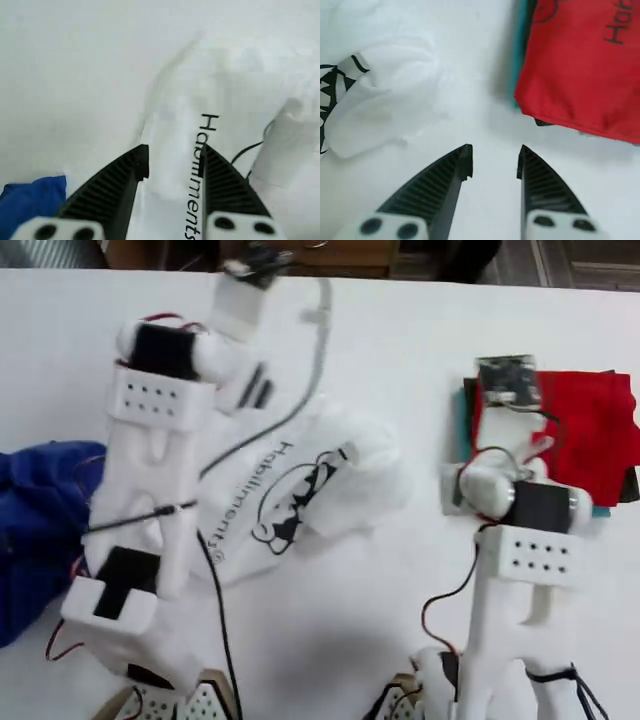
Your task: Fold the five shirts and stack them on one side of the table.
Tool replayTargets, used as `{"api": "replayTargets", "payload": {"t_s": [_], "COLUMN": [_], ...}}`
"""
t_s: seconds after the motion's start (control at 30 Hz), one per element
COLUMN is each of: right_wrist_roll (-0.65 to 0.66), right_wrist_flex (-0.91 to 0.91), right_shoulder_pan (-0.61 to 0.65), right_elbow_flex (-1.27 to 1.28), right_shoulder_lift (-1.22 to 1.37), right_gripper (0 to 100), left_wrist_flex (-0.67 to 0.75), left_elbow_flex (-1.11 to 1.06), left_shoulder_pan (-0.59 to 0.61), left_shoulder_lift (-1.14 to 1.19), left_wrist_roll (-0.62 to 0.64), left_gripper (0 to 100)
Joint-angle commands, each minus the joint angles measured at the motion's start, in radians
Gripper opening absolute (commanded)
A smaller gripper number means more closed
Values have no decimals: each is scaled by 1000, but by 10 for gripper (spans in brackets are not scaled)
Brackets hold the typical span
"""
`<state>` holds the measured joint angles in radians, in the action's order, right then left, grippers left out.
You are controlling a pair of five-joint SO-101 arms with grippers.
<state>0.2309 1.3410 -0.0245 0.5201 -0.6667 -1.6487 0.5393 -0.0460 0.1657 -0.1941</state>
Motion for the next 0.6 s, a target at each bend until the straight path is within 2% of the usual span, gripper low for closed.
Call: {"api": "replayTargets", "payload": {"t_s": [0.0,0.17,0.37,0.47,0.57], "right_wrist_roll": [-11,-98,-97,-97,-97], "right_wrist_flex": [-134,-338,-487,-519,-519], "right_shoulder_pan": [84,179,242,243,245], "right_elbow_flex": [84,247,298,273,218], "right_shoulder_lift": [-25,-24,142,295,426], "right_gripper": [148,148,148,148,148], "left_wrist_flex": [158,420,740,853,884], "left_elbow_flex": [-197,-475,-714,-809,-840], "left_shoulder_pan": [57,64,49,49,46], "left_shoulder_lift": [-46,-46,-44,-44,-41], "left_wrist_roll": [-8,-6,-12,-12,-12], "left_gripper": [184,184,184,184,184]}}
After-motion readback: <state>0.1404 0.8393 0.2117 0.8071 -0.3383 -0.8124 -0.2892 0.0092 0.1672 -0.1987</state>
